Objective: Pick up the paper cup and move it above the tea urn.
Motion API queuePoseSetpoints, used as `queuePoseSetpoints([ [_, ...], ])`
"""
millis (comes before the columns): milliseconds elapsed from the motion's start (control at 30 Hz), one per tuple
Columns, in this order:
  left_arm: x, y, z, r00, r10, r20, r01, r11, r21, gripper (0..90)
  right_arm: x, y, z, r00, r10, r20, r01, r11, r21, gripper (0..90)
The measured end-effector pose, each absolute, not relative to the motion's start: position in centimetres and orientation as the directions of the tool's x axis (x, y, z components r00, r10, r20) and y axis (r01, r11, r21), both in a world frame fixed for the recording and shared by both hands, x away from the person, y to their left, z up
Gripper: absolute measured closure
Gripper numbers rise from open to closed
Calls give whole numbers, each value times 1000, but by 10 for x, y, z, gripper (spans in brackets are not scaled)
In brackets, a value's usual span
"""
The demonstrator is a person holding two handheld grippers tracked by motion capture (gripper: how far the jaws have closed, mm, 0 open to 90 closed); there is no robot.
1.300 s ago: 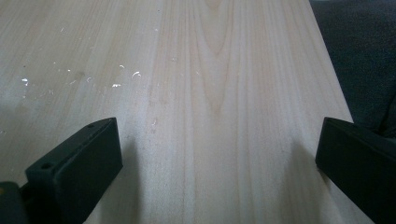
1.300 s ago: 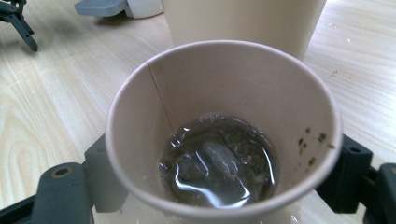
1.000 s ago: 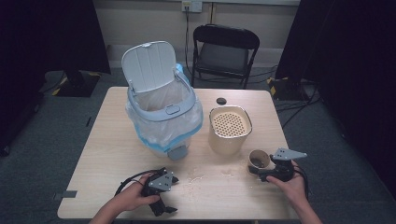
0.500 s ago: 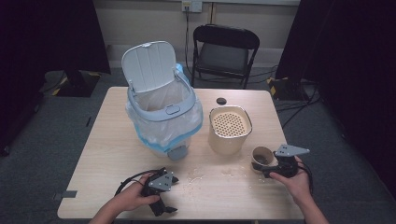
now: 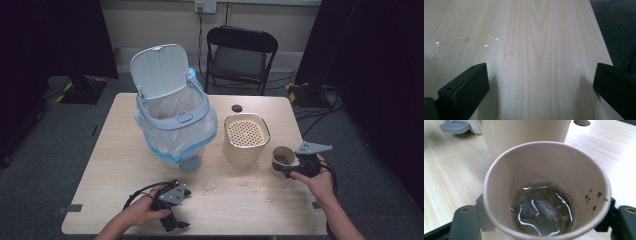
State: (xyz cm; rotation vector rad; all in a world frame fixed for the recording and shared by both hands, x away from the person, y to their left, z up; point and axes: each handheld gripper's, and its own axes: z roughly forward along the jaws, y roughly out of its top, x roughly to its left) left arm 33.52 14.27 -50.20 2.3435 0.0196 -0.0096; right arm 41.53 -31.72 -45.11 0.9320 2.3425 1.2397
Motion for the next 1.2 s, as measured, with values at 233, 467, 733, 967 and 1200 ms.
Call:
queuePoseSetpoints([
  [233,335,143,-502,1000,11,-13,18,-698,716,0,428,-321,-446,-719,695,14,400,398,826,264],
  [467,335,143,-502,1000,11,-13,17,-698,716,0,440,-324,-435,-707,707,-1,399,400,825,264],
  [733,335,143,-502,1000,11,-13,17,-698,716,0,456,-328,-422,-696,717,-14,401,405,821,266],
  [967,335,143,-502,1000,11,-13,17,-698,716,0,473,-328,-413,-688,725,-23,398,405,823,268],
  [1200,335,143,-502,1000,11,-14,18,-698,716,0,486,-326,-409,-692,721,-23,389,400,830,270],
])
